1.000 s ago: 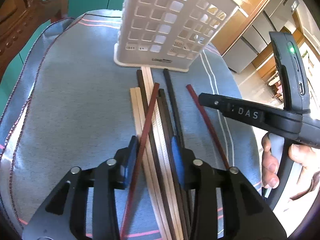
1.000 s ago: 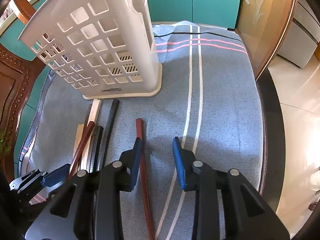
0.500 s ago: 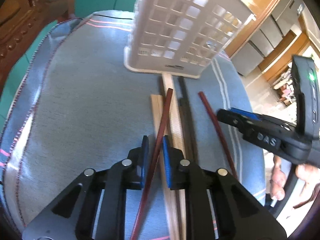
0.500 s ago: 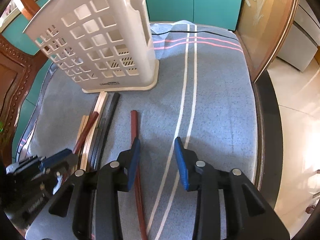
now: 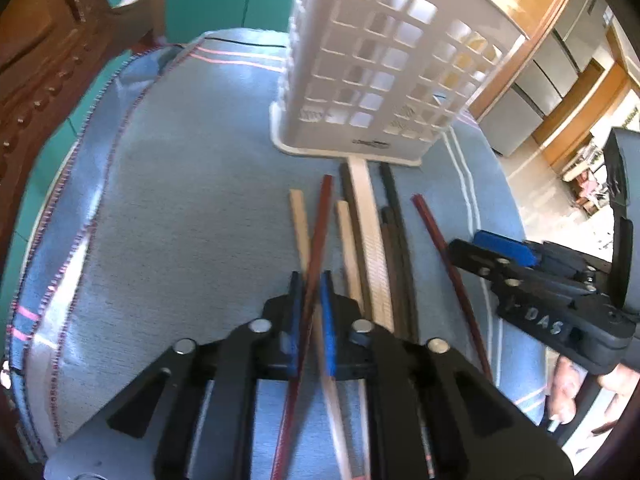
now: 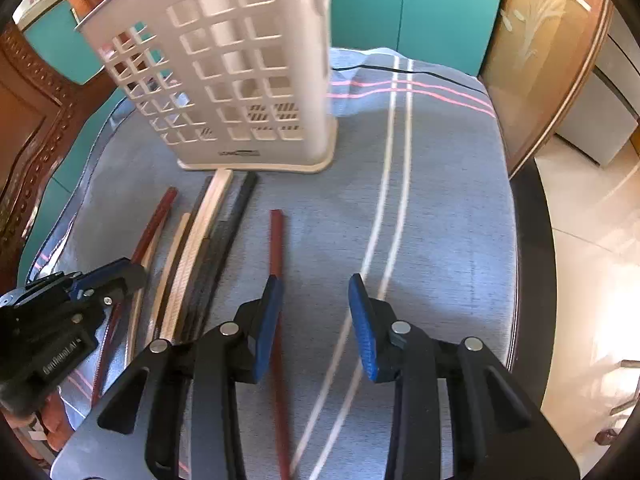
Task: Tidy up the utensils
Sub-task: 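Close the right tool on a red-brown chopstick while the left tool hovers over another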
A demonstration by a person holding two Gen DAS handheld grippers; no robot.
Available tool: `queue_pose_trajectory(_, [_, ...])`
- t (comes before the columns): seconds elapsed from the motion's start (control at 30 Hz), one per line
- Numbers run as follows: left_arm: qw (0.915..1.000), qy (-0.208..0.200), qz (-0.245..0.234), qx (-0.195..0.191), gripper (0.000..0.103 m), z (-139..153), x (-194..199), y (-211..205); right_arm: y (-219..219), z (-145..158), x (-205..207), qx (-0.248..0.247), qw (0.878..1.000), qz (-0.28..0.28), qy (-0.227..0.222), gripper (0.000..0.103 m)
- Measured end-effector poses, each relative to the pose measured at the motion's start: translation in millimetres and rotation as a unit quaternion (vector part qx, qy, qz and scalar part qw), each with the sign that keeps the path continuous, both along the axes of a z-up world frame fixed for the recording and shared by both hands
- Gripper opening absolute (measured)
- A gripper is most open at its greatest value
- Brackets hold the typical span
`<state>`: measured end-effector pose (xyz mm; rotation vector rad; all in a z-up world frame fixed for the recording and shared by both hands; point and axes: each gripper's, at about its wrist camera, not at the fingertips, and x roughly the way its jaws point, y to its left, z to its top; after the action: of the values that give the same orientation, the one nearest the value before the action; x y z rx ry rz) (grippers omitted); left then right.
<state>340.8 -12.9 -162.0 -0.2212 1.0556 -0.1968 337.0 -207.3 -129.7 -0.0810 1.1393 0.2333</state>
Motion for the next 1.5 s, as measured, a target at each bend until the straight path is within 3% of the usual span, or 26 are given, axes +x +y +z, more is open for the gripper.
queue_pose_trajectory(0.17, [0.9992, 0.007, -0.006, -0.039, 0.007, -0.8, 3.5, 2.4, 13.9, -5.2, -3.6, -0.017, 1.0, 0.014, 0.001, 0.035])
queue_pose_trajectory(0.37, [0.9992, -0.001, -0.001, -0.041, 0.007, 3.3, 1.5, 11.6, 21.1, -4.9, -5.2, -0.019, 1.0, 0.007, -0.003, 0.034])
queue_pose_trajectory(0.43, [0.9992, -0.002, 0.001, -0.039, 0.007, 3.4, -9.1, 20.6, 21.3, -3.7, -4.4, -0.015, 1.0, 0.005, -0.004, 0.012])
queue_pose_trajectory(0.5, [0.9993, -0.002, 0.004, -0.037, 0.007, 4.5, -11.2, 22.8, 22.2, -2.4, -3.7, -0.016, 1.0, 0.008, -0.005, 0.007])
queue_pose_trajectory(0.83, [0.9996, -0.005, 0.001, -0.028, 0.007, 9.8, -21.9, 35.7, 17.0, 3.0, 5.7, -0.004, 1.0, -0.013, -0.007, 0.007])
queue_pose_trajectory(1.2, [0.9995, -0.002, 0.014, 0.03, 0.007, 2.3, -16.2, 20.1, 12.3, 2.7, 6.6, -0.006, 1.0, -0.014, -0.006, 0.007])
queue_pose_trajectory(1.5, [0.9985, -0.007, 0.021, 0.051, 0.009, 3.7, -14.8, 17.1, 17.9, -1.8, 3.9, -0.012, 1.0, -0.011, -0.005, 0.009])
